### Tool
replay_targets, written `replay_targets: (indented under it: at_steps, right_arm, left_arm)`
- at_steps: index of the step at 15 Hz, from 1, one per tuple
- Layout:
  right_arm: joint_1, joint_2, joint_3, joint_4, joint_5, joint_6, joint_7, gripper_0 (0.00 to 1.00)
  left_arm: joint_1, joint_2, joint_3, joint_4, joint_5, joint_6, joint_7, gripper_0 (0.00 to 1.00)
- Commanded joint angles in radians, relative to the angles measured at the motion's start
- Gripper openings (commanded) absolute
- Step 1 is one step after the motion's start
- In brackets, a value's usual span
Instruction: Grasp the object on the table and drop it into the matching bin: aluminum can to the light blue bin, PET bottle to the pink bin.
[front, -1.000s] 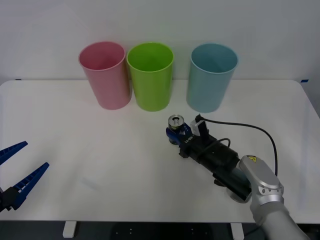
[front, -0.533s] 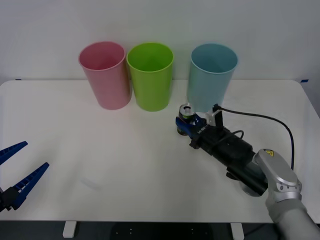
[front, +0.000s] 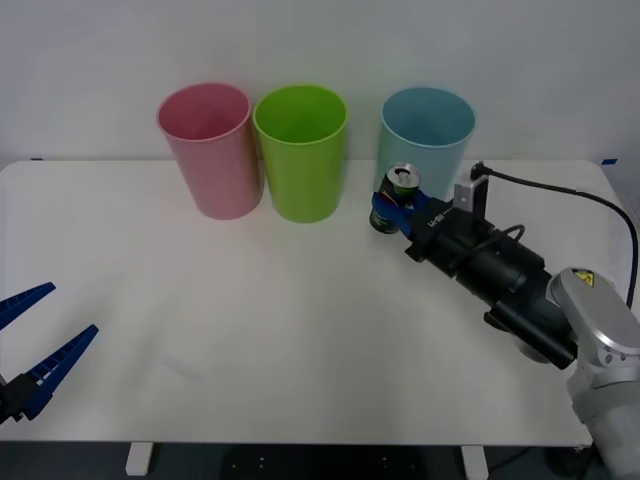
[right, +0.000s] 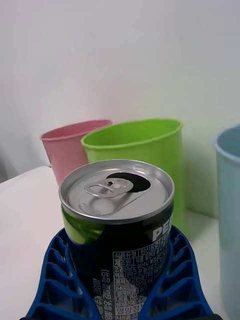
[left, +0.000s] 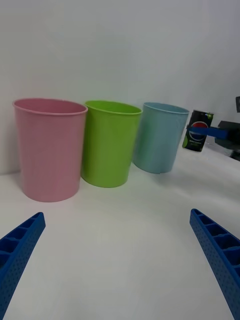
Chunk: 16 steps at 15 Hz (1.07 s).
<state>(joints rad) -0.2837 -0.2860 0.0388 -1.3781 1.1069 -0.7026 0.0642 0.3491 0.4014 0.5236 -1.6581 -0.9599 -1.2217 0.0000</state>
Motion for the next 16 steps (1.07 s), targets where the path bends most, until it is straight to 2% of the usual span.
replay_targets:
  at_steps: [1,8,12,16]
  right_arm:
    - [0.0,-0.025,-0.007,-0.079,0.001,0.003,-0.035,0.0]
    - [-0.029,-0.14,-0.007,-0.236,0.002,0.012,-0.296,0.0]
    - [-0.097,-0.202,-0.007,-0.219,0.002,0.045,-0.322,0.0]
    - [-0.219,-0.226,-0.011,-0.068,0.001,0.048,-0.317,0.0]
  left_arm:
    - [0.0,0.0,0.0,0.0,0.0,0.0,0.0,1.0]
    - [0.0,0.0,0.0,0.0,0.0,0.0,0.0,1.0]
    - [0.0,0.0,0.0,0.0,0.0,0.0,0.0,1.0]
    - [0.0,0.0,0.0,0.0,0.0,0.0,0.0,1.0]
